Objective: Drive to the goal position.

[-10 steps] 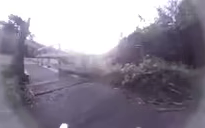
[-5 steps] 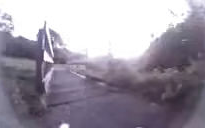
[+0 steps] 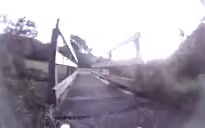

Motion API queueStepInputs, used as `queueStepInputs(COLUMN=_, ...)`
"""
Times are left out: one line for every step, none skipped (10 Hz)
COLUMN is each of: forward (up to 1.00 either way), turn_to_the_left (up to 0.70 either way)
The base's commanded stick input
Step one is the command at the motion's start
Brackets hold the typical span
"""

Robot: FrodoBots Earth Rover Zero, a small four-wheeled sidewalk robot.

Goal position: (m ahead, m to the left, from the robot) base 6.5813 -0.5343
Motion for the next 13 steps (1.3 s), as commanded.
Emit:
queueStepInputs(forward=1.0, turn_to_the_left=0.0)
queueStepInputs(forward=1.0, turn_to_the_left=0.0)
queueStepInputs(forward=1.0, turn_to_the_left=0.0)
queueStepInputs(forward=1.0, turn_to_the_left=0.0)
queueStepInputs(forward=1.0, turn_to_the_left=0.0)
queueStepInputs(forward=1.0, turn_to_the_left=-0.13)
queueStepInputs(forward=1.0, turn_to_the_left=-0.22)
queueStepInputs(forward=1.0, turn_to_the_left=-0.24)
queueStepInputs(forward=1.0, turn_to_the_left=-0.19)
queueStepInputs(forward=1.0, turn_to_the_left=-0.04)
queueStepInputs(forward=1.0, turn_to_the_left=0.0)
queueStepInputs(forward=1.0, turn_to_the_left=0.0)
queueStepInputs(forward=1.0, turn_to_the_left=0.0)
